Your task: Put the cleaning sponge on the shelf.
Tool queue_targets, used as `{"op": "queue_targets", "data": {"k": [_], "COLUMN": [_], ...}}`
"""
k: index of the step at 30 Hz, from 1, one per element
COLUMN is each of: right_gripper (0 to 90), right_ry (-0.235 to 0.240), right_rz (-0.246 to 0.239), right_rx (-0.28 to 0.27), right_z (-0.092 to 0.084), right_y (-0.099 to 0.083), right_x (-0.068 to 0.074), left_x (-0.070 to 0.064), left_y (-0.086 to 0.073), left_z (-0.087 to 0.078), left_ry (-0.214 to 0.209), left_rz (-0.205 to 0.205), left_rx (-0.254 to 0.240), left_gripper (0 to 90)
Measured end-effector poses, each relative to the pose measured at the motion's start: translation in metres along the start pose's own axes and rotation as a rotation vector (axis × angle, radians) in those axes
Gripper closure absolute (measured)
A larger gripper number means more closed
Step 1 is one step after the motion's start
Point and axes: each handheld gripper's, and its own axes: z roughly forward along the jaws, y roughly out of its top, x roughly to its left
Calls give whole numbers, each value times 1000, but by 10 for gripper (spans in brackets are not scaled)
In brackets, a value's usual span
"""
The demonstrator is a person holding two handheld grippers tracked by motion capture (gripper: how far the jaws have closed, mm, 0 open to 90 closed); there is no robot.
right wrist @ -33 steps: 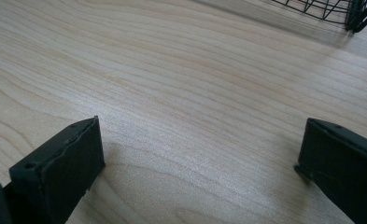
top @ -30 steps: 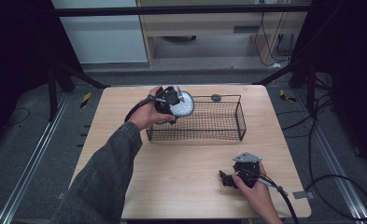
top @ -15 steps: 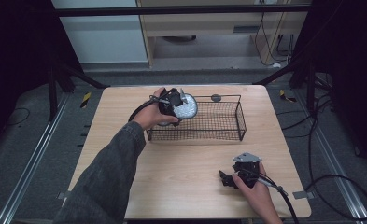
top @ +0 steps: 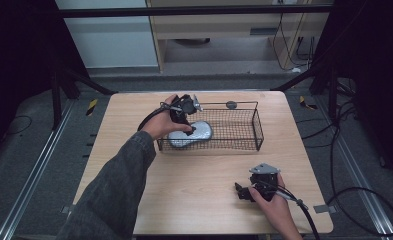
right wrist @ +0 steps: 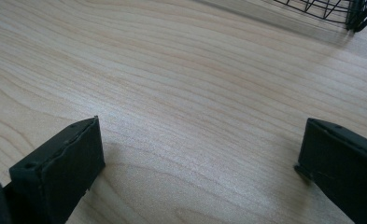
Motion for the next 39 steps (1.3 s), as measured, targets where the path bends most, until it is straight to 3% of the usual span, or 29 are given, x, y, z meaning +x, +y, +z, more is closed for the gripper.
{"op": "queue_targets", "data": {"k": [18, 39], "right_gripper": [4, 4], "right_ry": [-1, -3], "right_rz": [0, 3], "right_rx": [1, 3], "right_z": [0, 0], "right_y": [0, 0], "right_x": [0, 1], "left_x": [-9, -32], "left_y": [4, 10], "left_z": [-11, -31], "left_ry": [10, 31], "left_rz": [9, -8], "left_rx": [-19, -61], "left_gripper": [58, 45]}}
